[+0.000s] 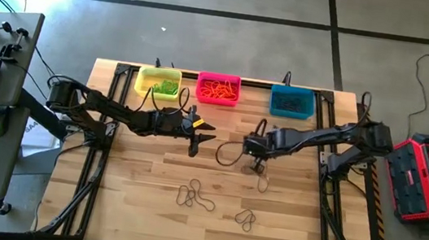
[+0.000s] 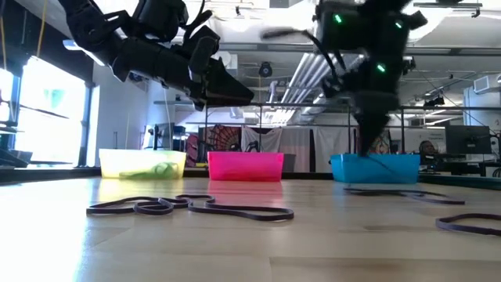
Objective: Sort rubber bands into baskets
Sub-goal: Put the violet rubber band into the blue bin
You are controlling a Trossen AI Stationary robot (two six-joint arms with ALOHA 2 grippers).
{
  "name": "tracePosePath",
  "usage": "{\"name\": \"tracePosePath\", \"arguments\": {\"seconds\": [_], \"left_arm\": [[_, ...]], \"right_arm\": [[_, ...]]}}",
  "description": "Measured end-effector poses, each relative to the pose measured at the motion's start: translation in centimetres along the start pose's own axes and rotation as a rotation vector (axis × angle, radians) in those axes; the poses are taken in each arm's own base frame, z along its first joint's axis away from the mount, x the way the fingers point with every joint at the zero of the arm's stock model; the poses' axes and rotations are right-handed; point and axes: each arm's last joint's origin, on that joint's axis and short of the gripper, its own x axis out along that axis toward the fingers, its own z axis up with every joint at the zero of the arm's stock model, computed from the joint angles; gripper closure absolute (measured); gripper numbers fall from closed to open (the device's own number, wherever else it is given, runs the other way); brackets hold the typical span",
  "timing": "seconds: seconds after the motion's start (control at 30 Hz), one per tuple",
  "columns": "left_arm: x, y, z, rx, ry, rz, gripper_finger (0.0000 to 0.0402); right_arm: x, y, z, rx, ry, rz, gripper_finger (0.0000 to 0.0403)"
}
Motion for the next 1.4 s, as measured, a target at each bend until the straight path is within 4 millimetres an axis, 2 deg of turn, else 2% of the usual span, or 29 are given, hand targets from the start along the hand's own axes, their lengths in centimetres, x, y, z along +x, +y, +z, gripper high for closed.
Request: {"name": "tracePosePath", "arguments": {"seconds": [0.23, 0.43, 0.57, 0.87, 1.03, 1.23, 1.4], "left_arm": [[0.0, 0.0, 0.0, 0.0, -0.004, 0.0, 0.0263], [0.0, 0.0, 0.0, 0.005, -0.004, 0.0, 0.0263], [0.0, 0.0, 0.0, 0.006, -0.004, 0.0, 0.0263], [0.0, 0.0, 0.0, 0.007, -0.005, 0.0, 0.0263], [0.0, 0.0, 0.0, 0.008, -0.005, 0.0, 0.0263], [0.0, 0.1, 0.2, 0.024, -0.018, 0.025, 0.0263], [0.0, 0.1, 0.4, 0.022, -0.04, 0.036, 0.0263]], "right_arm": [[-3.6, -1.8, 2.5, -0.047, -0.05, -0.174, 0.0402], [-6.2, -4.2, 3.3, -0.046, -0.015, -0.399, 0.0403], [-6.9, -6.6, 3.6, -0.002, 0.01, -0.557, 0.0403], [-5.7, -13.4, 4.8, 0.099, 0.059, -0.695, 0.0403], [-4.9, -17.0, 5.1, 0.161, 0.068, -0.708, 0.0403], [-2.1, -19.8, 4.1, 0.194, 0.076, -0.663, 0.0403], [0.9, -20.6, 2.8, 0.198, 0.062, -0.58, 0.0403]]}}
